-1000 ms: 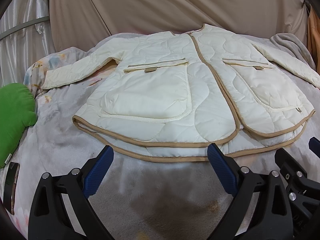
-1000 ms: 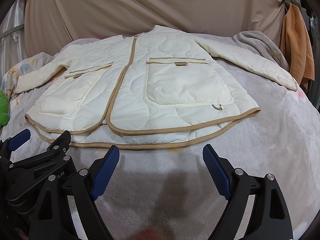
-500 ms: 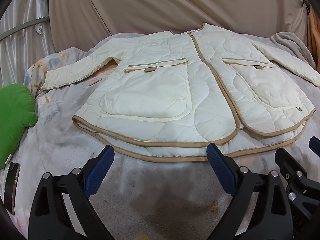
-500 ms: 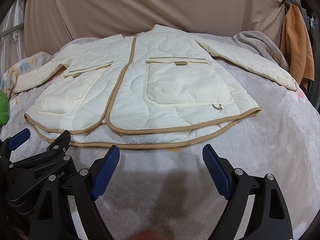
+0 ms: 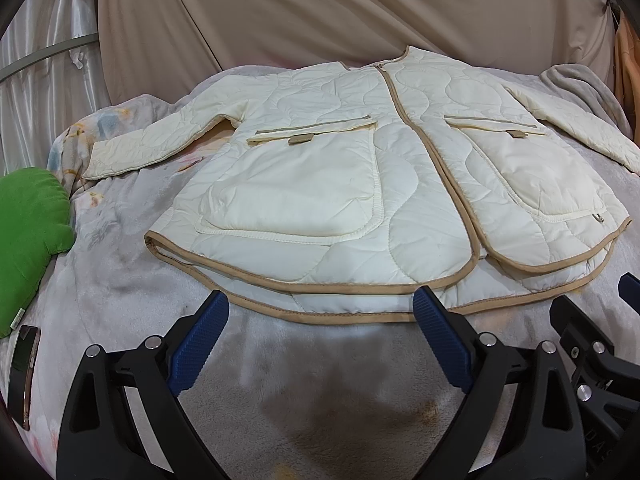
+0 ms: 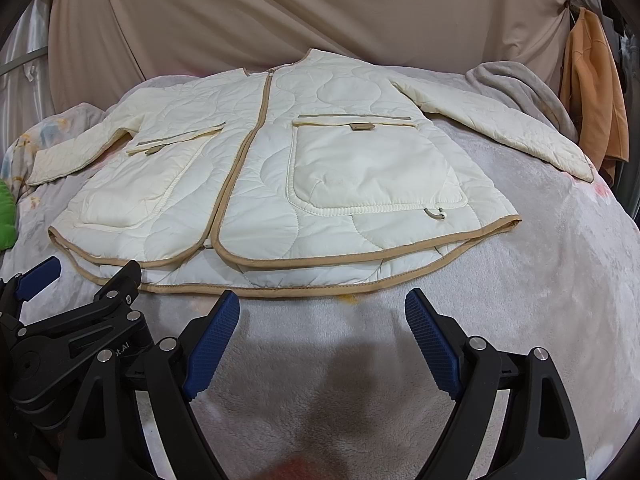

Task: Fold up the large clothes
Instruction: 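Grasp the jacket sleeve cuff with the right gripper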

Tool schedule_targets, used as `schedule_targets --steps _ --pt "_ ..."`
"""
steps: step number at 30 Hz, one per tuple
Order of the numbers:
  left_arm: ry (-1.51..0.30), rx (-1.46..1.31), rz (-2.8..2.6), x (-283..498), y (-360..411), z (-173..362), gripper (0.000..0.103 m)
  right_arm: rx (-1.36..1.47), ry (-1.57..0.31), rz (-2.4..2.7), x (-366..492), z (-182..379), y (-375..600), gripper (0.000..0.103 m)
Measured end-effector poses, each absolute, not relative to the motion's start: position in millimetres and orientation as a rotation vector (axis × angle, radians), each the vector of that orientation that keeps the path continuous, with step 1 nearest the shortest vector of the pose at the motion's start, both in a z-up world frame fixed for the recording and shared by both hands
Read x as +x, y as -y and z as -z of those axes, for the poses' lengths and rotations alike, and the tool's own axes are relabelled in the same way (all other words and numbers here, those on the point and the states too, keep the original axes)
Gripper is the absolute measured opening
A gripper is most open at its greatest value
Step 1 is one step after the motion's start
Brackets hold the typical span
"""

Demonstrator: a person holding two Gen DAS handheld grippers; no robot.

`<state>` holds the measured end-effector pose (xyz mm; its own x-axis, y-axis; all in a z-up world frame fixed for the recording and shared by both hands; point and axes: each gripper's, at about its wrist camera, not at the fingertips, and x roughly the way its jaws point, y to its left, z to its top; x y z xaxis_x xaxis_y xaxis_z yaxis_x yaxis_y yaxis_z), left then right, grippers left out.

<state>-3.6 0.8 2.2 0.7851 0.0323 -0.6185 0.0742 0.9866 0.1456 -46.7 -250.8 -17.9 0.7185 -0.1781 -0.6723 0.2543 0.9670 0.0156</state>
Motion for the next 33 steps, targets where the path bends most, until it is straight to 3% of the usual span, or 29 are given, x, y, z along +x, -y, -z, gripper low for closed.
schedule_targets --steps 26,33 --pt "-0.671 0.163 0.028 -5 -3 -6 0.092 0.116 -0.743 0.214 -48 14 256 0.084" --pt "-0.602 0.069 0.054 8 -47 -55 0.098 0.163 -0.683 0.309 -40 -33 363 0.085"
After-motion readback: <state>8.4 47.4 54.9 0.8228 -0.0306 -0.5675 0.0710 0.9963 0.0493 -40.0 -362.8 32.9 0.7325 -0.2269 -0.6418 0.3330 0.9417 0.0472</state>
